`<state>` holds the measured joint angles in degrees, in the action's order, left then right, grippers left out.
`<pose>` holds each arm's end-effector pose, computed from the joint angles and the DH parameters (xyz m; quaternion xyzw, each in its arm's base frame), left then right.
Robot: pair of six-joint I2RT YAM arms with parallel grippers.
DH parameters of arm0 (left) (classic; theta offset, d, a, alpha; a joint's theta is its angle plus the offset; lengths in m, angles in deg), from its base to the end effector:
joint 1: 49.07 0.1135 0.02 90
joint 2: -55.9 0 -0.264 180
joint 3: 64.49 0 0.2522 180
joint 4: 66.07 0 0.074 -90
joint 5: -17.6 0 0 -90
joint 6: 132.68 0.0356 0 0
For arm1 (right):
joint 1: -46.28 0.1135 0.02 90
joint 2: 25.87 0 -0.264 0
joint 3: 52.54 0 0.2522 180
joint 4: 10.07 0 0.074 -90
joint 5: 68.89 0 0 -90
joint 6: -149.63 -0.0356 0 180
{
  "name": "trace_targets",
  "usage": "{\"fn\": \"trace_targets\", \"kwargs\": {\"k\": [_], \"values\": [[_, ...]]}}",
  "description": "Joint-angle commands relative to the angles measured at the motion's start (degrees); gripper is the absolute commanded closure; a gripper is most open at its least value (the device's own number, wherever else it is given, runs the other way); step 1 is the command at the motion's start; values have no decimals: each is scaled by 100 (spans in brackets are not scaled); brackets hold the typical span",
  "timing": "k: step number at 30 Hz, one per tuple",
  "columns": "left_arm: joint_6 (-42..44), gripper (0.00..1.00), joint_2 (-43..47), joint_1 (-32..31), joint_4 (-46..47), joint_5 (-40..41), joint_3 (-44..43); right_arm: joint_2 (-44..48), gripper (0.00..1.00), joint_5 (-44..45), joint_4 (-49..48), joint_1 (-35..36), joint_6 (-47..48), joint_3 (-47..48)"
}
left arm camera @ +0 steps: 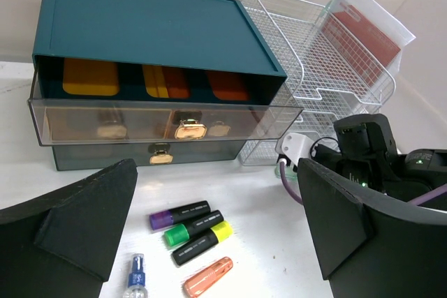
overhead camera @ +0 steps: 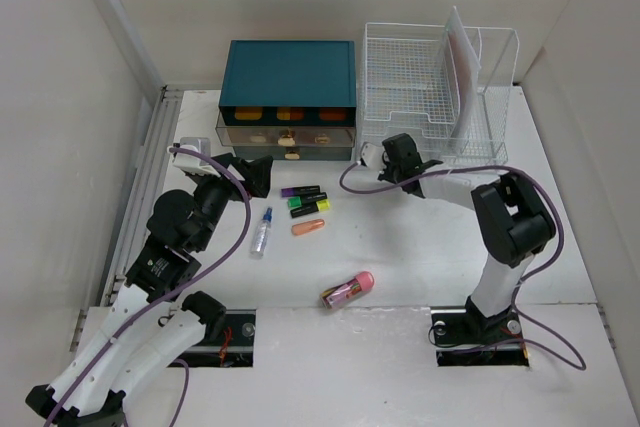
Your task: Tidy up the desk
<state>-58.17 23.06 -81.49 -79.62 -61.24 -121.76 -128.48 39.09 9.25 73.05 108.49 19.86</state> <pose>0.1175 -0.0664 0.3815 0.0192 0.6380 -0.2549 0.7264 0.3314 0.1549 0.1622 -0.5255 0.7653 -0.2094 0.3072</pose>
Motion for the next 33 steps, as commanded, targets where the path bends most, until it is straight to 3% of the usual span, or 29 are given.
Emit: {"fn": "trace_targets", "kwargs": {"k": [1,33], "values": [[63,1,67,-9,252,36,18,-58,100,109,-126,57,18,333],[63,1,225,-9,252,36,18,-541,100,-57,1070,276,-35,1115]]}}
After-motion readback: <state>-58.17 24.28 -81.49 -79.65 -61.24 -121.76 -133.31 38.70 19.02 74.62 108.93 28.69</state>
